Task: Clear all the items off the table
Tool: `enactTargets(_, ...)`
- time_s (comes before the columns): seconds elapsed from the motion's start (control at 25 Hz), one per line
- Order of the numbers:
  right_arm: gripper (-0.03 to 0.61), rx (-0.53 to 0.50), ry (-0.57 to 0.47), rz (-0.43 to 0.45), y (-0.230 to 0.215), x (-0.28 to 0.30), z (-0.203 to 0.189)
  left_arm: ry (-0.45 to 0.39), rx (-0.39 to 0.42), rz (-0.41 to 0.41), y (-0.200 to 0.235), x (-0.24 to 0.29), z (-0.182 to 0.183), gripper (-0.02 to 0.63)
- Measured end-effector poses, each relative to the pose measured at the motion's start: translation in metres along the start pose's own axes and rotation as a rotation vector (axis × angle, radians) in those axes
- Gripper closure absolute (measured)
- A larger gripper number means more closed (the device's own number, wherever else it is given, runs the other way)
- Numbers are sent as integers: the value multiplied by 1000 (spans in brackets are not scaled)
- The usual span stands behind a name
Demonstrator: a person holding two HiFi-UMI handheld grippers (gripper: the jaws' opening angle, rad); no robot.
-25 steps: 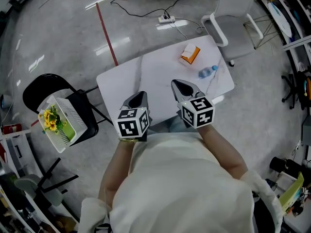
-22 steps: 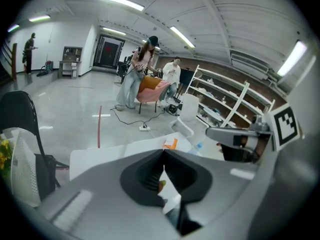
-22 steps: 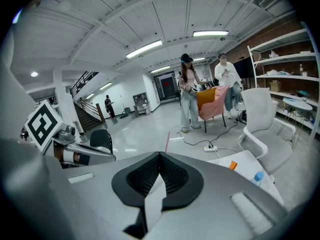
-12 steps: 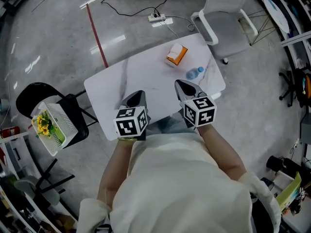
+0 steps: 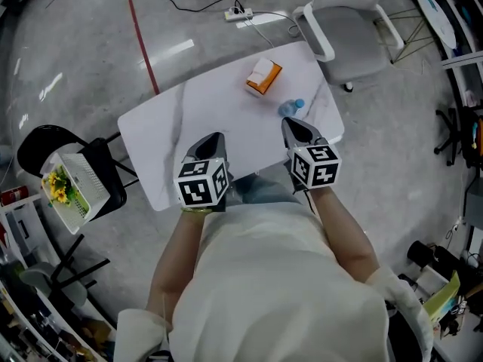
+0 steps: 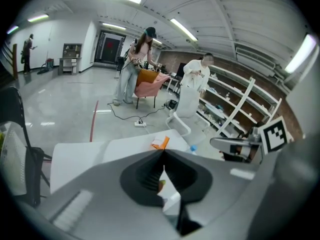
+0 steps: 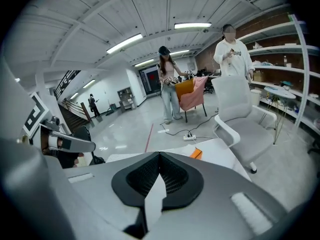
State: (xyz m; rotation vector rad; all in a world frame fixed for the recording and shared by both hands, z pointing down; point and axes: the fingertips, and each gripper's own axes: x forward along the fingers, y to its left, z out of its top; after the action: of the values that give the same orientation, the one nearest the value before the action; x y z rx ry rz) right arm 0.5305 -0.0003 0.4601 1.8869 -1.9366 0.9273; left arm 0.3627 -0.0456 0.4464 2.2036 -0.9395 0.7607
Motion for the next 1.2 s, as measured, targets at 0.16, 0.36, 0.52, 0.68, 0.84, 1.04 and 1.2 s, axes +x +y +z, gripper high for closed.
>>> enactTargets(0.16,578,1,36,-59,-36,7,-19,14,-5,3,-11,11,-4,604)
enactTargets(0.36,534,21,99,-100,-75,24,-48,34,-18,8,-21,25,-10,604)
enactTargets(0.52,471,37,144,-113,-95,40,-74,54,-41,23,-23,31,-19,604)
enactTargets(0.68,386,41,192,-127,-114,68,-103,71,-60,30,-22,43,-24,604)
enactTargets(0.84,282,35,242,-145,-124,94,-131,95,-86,30,-21,49,-34,604)
enactTargets(1.04,225,25,276,-156,-130,123,-156,142,-110,58,-16,59,-51,604)
enactTargets(1.2,202,25,303,-170,-139,142,-172,172,-132,72,-11,68,-65,604)
